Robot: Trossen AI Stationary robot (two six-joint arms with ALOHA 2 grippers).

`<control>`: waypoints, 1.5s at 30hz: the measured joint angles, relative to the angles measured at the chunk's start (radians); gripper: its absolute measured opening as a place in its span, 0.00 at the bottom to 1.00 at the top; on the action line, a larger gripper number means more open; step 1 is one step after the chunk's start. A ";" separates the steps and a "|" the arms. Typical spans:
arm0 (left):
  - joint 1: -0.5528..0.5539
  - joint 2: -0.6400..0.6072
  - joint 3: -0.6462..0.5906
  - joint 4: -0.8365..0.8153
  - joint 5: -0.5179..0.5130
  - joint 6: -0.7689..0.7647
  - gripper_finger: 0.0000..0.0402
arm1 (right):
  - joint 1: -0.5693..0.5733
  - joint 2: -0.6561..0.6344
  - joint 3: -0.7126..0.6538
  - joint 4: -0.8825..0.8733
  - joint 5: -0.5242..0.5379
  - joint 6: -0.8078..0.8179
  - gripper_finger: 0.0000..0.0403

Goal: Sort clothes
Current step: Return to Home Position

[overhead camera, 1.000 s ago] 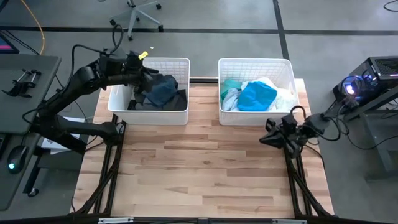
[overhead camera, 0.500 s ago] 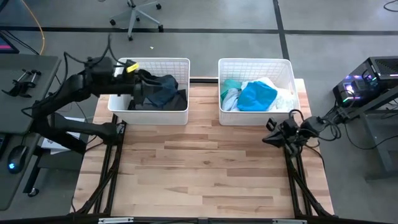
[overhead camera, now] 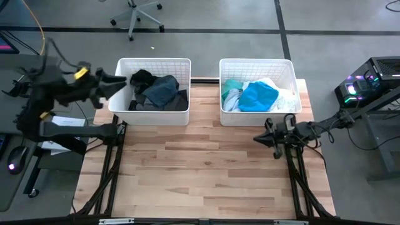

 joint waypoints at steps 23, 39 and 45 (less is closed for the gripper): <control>0.000 -0.426 -0.344 0.095 0.030 -0.054 0.37 | -0.186 0.031 -0.001 0.038 -0.091 -0.235 0.00; 0.000 -0.374 -0.724 0.710 0.172 -0.007 0.32 | -0.241 0.039 -0.001 -0.008 -0.152 -0.236 0.00; -0.046 -0.197 -0.996 1.205 0.205 -0.078 0.19 | -0.241 0.039 -0.001 -0.008 -0.155 -0.233 0.00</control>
